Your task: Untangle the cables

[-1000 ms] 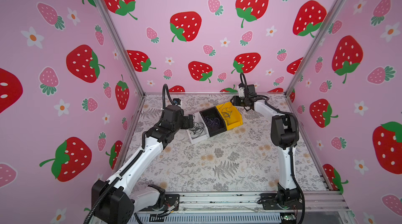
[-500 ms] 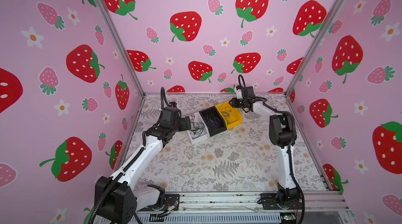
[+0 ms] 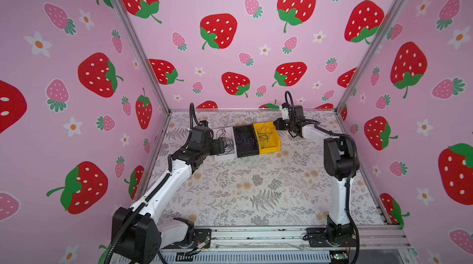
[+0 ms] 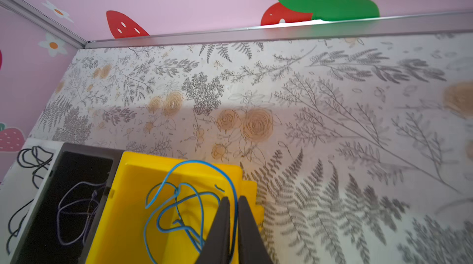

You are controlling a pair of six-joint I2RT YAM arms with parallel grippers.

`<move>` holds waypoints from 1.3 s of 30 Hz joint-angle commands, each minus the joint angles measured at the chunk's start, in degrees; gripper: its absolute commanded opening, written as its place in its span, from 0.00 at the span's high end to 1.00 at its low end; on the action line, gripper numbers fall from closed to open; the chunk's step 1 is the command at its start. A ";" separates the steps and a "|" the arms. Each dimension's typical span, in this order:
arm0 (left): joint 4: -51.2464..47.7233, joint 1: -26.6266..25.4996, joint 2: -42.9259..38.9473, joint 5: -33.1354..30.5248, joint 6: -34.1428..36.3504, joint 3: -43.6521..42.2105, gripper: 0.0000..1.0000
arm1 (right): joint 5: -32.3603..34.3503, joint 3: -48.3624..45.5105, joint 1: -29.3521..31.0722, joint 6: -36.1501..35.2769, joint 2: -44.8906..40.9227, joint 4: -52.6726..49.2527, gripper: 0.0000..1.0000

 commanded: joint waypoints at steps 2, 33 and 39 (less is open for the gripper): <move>-0.20 0.34 0.45 0.78 0.48 -0.79 0.08 | 1.88 -6.40 0.87 0.33 -5.26 3.06 0.94; 2.36 0.34 -9.47 -2.71 4.92 -5.59 0.06 | 14.40 -10.29 7.90 -9.89 -17.99 -8.47 0.41; 9.35 0.49 -14.01 -7.98 9.36 -12.60 0.04 | 19.19 -20.29 7.51 -16.25 -29.17 -1.62 0.30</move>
